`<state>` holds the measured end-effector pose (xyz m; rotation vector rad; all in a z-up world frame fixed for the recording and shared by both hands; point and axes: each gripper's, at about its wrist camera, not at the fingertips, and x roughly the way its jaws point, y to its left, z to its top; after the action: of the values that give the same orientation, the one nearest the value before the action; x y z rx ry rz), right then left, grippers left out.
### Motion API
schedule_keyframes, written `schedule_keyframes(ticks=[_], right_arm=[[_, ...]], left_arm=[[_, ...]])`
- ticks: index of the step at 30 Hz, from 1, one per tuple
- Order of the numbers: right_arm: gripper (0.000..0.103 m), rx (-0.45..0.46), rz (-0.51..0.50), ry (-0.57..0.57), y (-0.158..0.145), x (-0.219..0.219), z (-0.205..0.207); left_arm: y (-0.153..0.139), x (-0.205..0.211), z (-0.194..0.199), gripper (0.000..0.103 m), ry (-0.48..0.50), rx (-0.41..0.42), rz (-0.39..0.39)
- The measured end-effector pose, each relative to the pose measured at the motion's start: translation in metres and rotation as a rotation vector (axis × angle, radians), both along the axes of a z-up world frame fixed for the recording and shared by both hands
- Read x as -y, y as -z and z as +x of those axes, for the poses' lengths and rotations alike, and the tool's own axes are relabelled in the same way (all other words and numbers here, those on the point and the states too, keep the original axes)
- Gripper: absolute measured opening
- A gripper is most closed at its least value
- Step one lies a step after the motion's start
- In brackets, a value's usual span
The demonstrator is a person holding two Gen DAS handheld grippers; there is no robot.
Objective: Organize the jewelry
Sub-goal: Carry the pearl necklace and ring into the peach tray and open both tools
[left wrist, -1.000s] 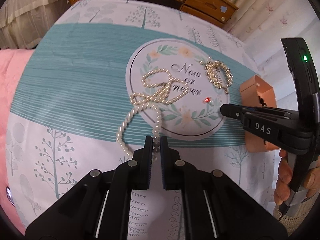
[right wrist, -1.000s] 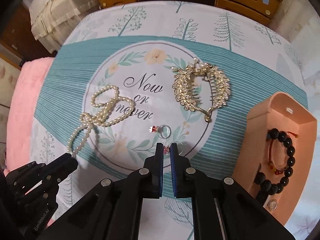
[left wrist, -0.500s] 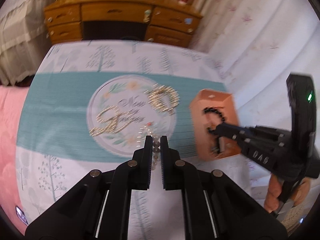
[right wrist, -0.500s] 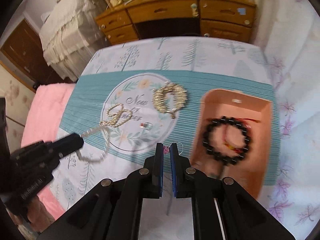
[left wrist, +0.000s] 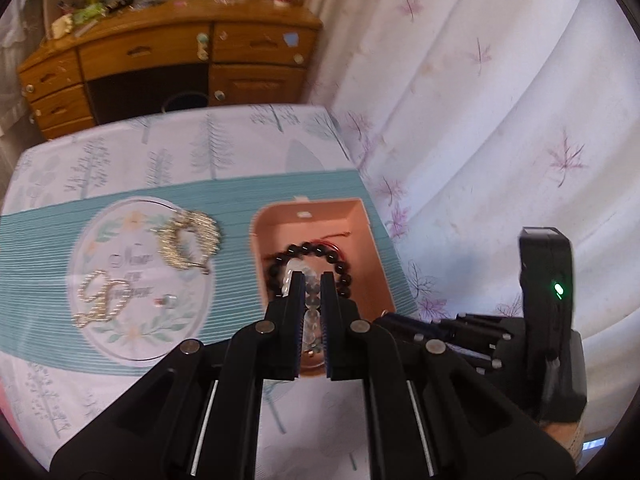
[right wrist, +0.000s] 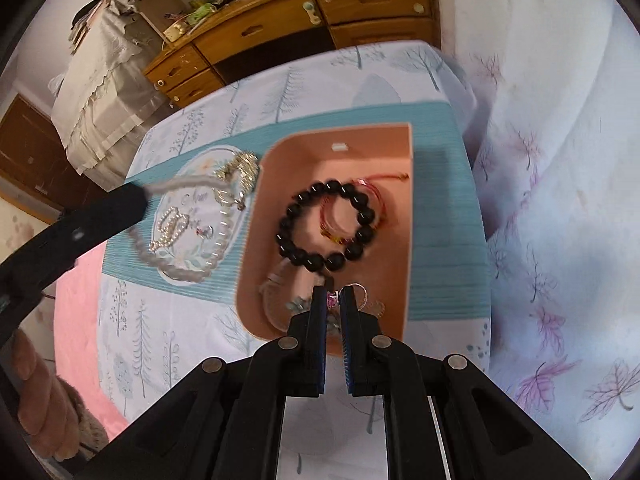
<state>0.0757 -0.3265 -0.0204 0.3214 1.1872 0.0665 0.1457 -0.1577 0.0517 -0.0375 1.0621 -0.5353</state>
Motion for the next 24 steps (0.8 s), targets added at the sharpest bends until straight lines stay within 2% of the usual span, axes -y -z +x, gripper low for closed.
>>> schedule_keyframes(ticks=[6, 13, 24], right_arm=[[0.007, -0.026, 0.02, -0.011, 0.024, 0.005, -0.006], [0.007, -0.04, 0.039, -0.017, 0.035, 0.001, -0.008], [0.008, -0.015, 0.028, 0.004, 0.032, -0.004, -0.017]], left_arm=[[0.032, 0.032, 0.018, 0.005, 0.0, 0.003, 0.055], [0.054, 0.041, 0.027, 0.006, 0.03, -0.034, 0.08], [0.052, 0.021, 0.005, 0.009, 0.034, -0.018, 0.098]])
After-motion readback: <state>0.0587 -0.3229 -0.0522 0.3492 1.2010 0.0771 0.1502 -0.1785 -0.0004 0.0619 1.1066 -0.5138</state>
